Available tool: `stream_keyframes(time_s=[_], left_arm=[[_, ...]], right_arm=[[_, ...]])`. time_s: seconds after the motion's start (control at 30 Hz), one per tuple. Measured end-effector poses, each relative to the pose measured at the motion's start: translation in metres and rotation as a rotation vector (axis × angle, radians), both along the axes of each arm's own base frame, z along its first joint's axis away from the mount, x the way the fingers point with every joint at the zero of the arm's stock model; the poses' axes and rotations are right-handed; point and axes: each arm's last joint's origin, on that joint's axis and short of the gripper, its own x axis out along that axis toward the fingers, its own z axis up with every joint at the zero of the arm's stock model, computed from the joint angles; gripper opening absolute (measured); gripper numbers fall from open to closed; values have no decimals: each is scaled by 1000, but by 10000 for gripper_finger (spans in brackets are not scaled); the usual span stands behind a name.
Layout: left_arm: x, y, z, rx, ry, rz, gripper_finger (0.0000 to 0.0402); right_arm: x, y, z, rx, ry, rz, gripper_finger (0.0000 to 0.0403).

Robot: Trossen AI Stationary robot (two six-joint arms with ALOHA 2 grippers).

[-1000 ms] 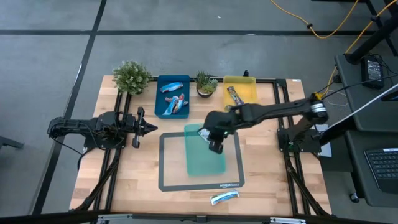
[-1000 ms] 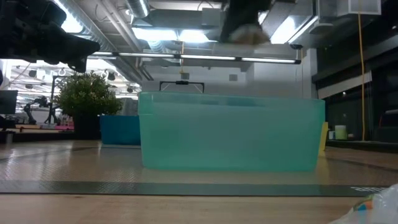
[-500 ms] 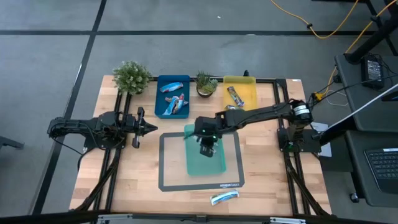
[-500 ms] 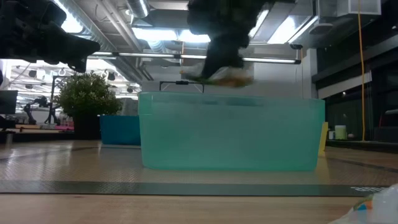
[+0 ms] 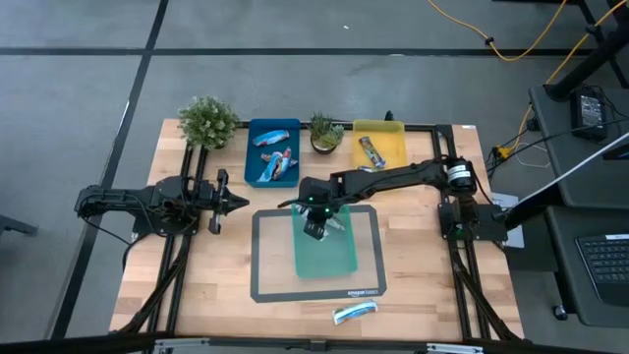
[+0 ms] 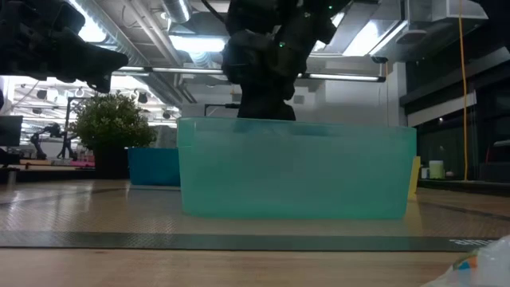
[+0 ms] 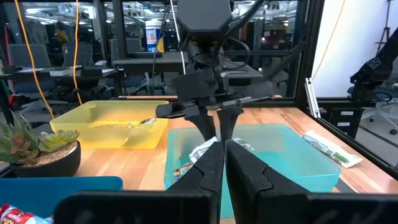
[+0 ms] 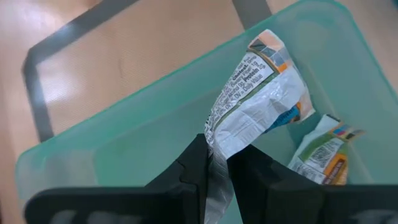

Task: Pick and place Granola Bars by type
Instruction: Put the yellow granola bar into the green bin

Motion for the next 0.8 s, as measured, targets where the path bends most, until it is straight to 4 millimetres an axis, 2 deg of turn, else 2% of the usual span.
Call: stream_keyframes(time_s=[0.13, 0.4, 0.8], left_arm=[[0, 0, 0, 0, 0, 0, 7], [0, 0, 0, 0, 0, 0, 11], [0, 0, 0, 0, 0, 0, 6]], right_arm=[[2, -2, -4, -32, 1, -4, 64], [6, -4, -34, -30, 89, 3, 64], [6, -5, -38, -30, 99, 4, 69]])
